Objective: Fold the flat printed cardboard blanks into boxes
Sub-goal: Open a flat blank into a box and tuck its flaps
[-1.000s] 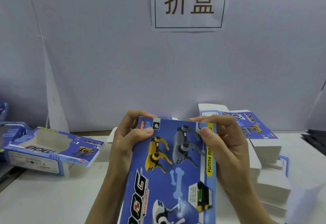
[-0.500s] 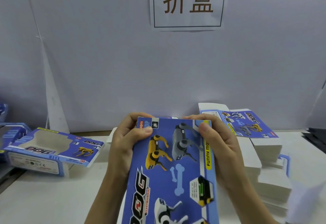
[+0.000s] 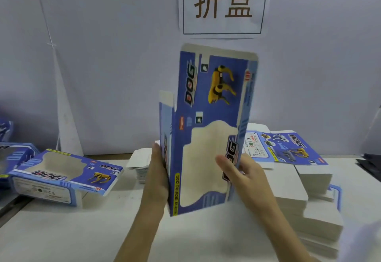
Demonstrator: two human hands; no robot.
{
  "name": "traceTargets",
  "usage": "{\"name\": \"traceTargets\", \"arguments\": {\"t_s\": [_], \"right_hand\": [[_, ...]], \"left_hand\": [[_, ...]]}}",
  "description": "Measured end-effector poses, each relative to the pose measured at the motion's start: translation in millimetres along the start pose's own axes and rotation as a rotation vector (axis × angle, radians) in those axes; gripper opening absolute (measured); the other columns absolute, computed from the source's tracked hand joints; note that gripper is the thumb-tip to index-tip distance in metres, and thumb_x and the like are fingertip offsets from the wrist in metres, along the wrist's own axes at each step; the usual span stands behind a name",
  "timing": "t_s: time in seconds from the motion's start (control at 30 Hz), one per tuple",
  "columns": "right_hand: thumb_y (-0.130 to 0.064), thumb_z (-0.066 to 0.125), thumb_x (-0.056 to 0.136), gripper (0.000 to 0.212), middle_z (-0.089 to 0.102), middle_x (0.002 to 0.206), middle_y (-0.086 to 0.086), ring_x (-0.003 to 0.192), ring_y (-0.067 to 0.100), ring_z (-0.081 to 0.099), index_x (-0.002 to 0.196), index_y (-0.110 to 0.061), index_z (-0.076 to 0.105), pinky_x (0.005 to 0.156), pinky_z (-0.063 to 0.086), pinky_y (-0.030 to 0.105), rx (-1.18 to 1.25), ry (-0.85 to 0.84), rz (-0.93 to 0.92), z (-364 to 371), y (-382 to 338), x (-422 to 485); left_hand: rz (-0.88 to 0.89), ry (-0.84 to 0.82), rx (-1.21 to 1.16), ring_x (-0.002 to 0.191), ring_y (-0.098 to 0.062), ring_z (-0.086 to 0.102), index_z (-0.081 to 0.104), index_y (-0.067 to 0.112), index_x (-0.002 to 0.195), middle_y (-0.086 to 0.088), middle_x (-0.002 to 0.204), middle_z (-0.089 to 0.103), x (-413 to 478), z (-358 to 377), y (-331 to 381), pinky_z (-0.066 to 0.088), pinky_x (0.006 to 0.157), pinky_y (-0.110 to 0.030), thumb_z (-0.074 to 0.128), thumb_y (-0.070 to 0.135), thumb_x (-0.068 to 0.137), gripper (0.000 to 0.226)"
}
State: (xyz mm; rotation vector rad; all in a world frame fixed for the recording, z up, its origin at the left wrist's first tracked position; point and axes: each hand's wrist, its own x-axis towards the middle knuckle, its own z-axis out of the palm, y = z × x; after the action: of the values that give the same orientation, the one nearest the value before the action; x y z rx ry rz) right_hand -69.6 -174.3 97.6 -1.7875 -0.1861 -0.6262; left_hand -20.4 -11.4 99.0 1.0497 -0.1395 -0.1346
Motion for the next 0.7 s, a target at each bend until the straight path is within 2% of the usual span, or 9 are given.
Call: {"name": "traceTargets", "arguments": {"t_s": [0.03,0.1,0.17,0.2,0.3,0.5,0.63,0.7], "right_hand": [[-0.054,0.062,0.077,0.026,0.055,0.070,-0.003,0.055,-0.006,0.054,0.062,-0.033,0.064,0.052,0.039,0.005,0.019,0.007,0.015,1.8,2.2,2.0],[-0.055,0.056,0.074,0.030,0.067,0.069,-0.010,0.063,-0.006,0.062,0.077,-0.026,0.064,0.054,0.045,0.008,0.209,-0.016,0.120,1.9,3.9,0.6],[-0.057,0.057,0.072,0.044,0.076,0.091,-0.005,0.083,0.010,0.072,0.098,-0.025,0.071,0.063,0.056,0.021,0.422,-0.031,0.205,-0.8,8.4,0.2],[-0.056,0.058,0.071,0.042,0.076,0.097,-0.001,0.087,0.016,0.073,0.100,-0.029,0.073,0.064,0.058,0.026,0.462,-0.026,0.211,-1.0,6.3,-0.2],[-0.051,0.058,0.075,0.027,0.076,0.096,0.002,0.084,0.019,0.074,0.092,-0.040,0.074,0.061,0.058,0.027,0.487,0.001,0.189,0.0,6.6,1.5],[-0.053,0.062,0.069,0.028,0.076,0.098,0.001,0.088,0.021,0.073,0.092,-0.041,0.073,0.063,0.059,0.030,0.493,0.007,0.204,-1.4,6.6,1.5],[-0.053,0.062,0.069,0.025,0.074,0.100,0.003,0.096,0.028,0.070,0.091,-0.045,0.072,0.075,0.059,0.038,0.452,0.066,0.156,0.1,8.1,1.8],[-0.049,0.060,0.075,0.024,0.073,0.101,0.002,0.099,0.029,0.068,0.096,-0.045,0.071,0.079,0.058,0.044,0.402,0.075,0.110,1.7,9.1,1.0]], "left_hand": [[0.060,-0.032,0.022,0.059,-0.017,0.071,0.065,0.017,0.092,-0.001,0.073,0.075,0.4,2.7,2.0,0.056,0.049,-0.026,0.044,0.065,0.072,0.056],[0.142,-0.054,0.157,0.066,-0.019,0.073,0.066,0.020,0.093,-0.001,0.079,0.076,-1.1,3.0,5.9,0.057,0.052,-0.025,0.050,0.068,0.059,0.061],[0.146,-0.030,0.216,0.073,-0.020,0.074,0.066,0.022,0.097,0.000,0.084,0.076,-1.1,0.2,6.7,0.059,0.058,-0.026,0.052,0.067,0.057,0.062],[0.145,-0.028,0.203,0.075,-0.022,0.074,0.067,0.021,0.099,-0.002,0.087,0.076,0.0,-3.1,4.6,0.060,0.060,-0.028,0.054,0.064,0.058,0.061],[0.166,-0.033,0.090,0.078,-0.022,0.074,0.069,0.022,0.100,-0.004,0.093,0.075,-1.4,-6.9,4.6,0.060,0.061,-0.030,0.063,0.053,0.064,0.048],[0.169,-0.057,0.136,0.075,-0.024,0.074,0.067,0.020,0.100,-0.005,0.089,0.075,0.5,-6.0,2.3,0.062,0.065,-0.035,0.059,0.057,0.061,0.054],[0.275,-0.025,0.201,0.077,-0.011,0.073,0.066,0.028,0.092,0.007,0.084,0.075,0.6,-4.2,1.5,0.057,0.060,-0.024,0.056,0.051,0.070,0.034],[0.372,0.039,0.284,0.088,-0.004,0.069,0.062,0.030,0.104,0.016,0.092,0.071,2.1,-4.1,3.7,0.053,0.056,-0.014,0.052,0.042,0.078,0.030]]}}
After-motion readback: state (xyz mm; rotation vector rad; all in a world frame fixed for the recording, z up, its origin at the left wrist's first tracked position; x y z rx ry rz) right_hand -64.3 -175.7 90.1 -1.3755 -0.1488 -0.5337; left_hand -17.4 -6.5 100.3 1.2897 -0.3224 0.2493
